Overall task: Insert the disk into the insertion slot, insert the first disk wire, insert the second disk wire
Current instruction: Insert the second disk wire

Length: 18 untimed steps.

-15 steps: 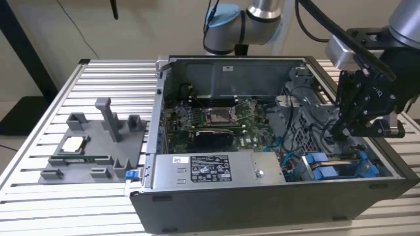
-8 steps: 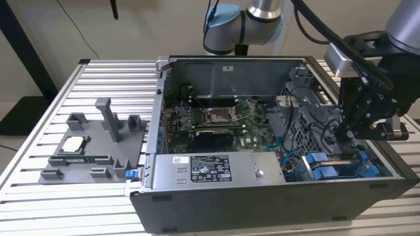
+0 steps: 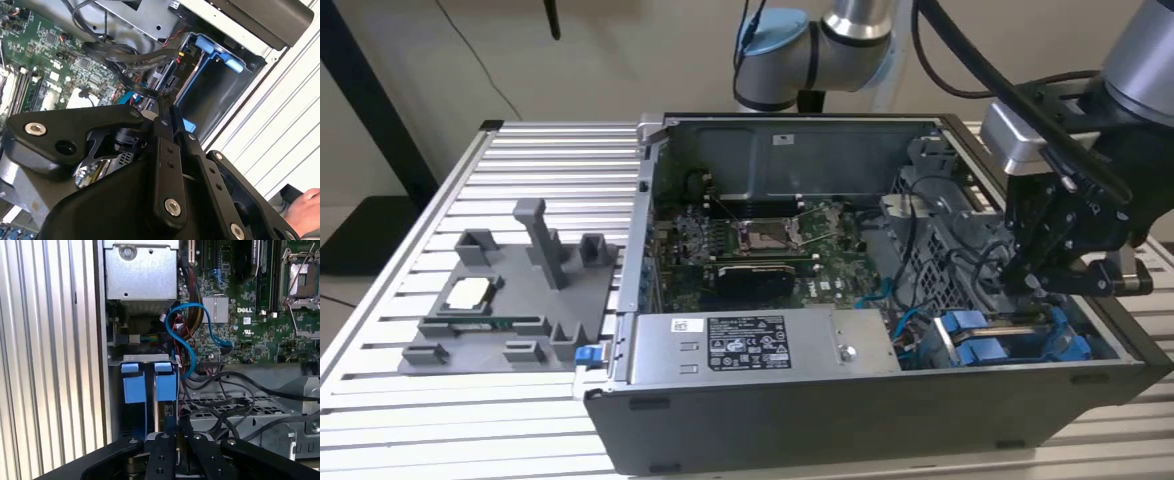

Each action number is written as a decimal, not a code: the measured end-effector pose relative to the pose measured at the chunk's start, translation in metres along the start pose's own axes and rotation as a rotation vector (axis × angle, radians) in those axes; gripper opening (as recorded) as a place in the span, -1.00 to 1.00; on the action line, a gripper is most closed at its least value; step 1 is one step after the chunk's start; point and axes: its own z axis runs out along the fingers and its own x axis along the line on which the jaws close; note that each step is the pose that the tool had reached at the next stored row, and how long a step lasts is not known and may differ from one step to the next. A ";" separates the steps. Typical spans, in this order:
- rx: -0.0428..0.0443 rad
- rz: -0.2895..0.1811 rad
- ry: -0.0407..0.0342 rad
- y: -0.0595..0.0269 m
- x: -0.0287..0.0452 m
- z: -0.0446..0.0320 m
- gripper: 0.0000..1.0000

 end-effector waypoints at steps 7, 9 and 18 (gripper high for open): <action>0.0157 -0.037 -0.0001 0.0005 0.0005 0.0030 -0.69; 0.0162 -0.037 -0.0002 0.0005 0.0005 0.0046 -0.69; 0.0256 -0.033 0.0005 0.0018 0.0023 0.0201 -0.69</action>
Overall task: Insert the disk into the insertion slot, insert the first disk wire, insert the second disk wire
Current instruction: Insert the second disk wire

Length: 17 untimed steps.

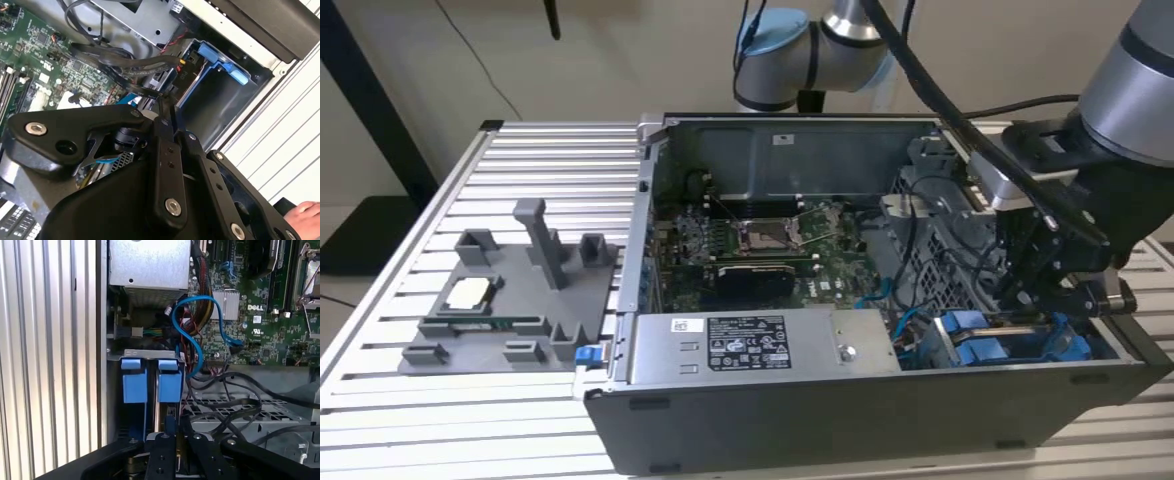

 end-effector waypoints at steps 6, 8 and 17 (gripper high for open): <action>0.0030 0.002 0.0007 0.0003 0.0004 0.0037 -0.69; 0.0030 0.002 0.0006 0.0004 0.0004 0.0040 -0.69; 0.0031 0.002 0.0006 -0.0008 0.0007 0.0073 -0.69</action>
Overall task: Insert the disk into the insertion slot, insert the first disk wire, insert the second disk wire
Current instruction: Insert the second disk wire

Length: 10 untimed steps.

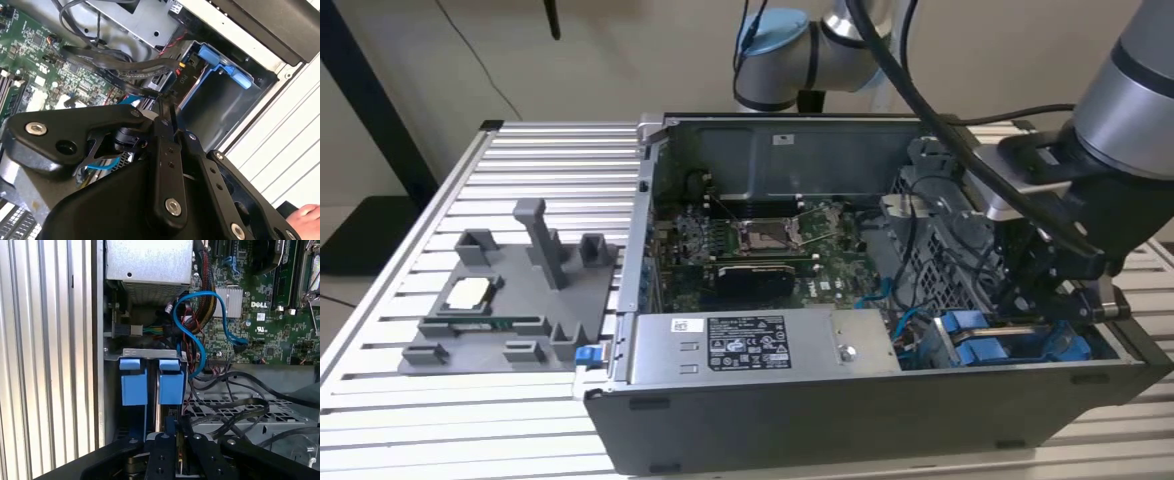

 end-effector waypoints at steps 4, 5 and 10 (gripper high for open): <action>0.0000 0.000 0.0000 -0.0012 0.0001 0.0010 -0.69; 0.0002 0.000 -0.0002 -0.0012 0.0001 0.0016 -0.69; 0.0013 0.000 0.0027 -0.0009 0.0008 0.0060 -0.69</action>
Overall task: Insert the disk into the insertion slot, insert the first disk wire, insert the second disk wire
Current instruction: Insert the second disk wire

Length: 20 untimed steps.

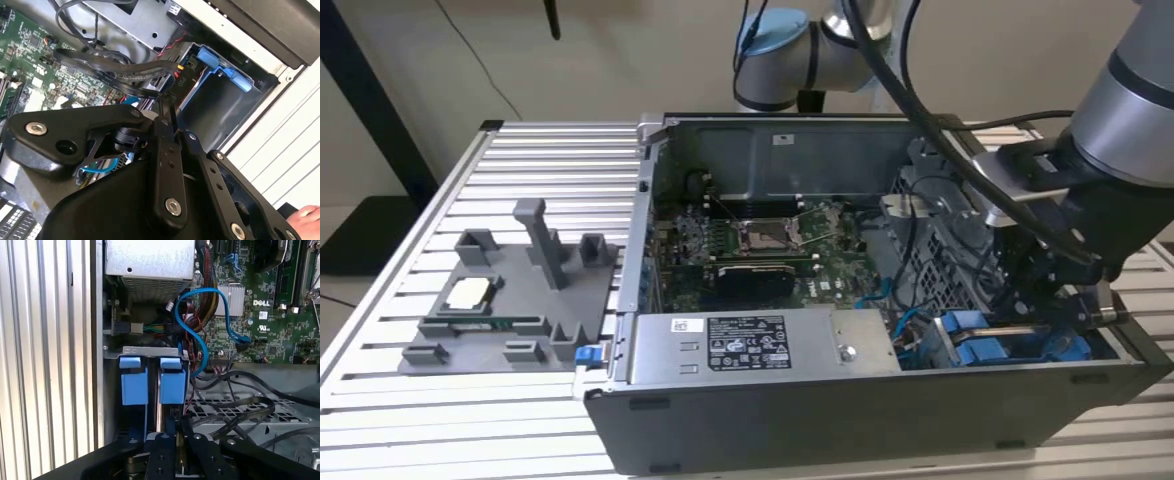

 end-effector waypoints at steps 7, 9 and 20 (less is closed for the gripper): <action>0.0020 0.000 0.0000 -0.0007 -0.0007 -0.0077 -0.52; 0.0020 0.000 -0.0003 -0.0015 -0.0015 -0.0166 -0.52; 0.0021 0.000 0.0004 -0.0037 -0.0058 -0.0627 -0.52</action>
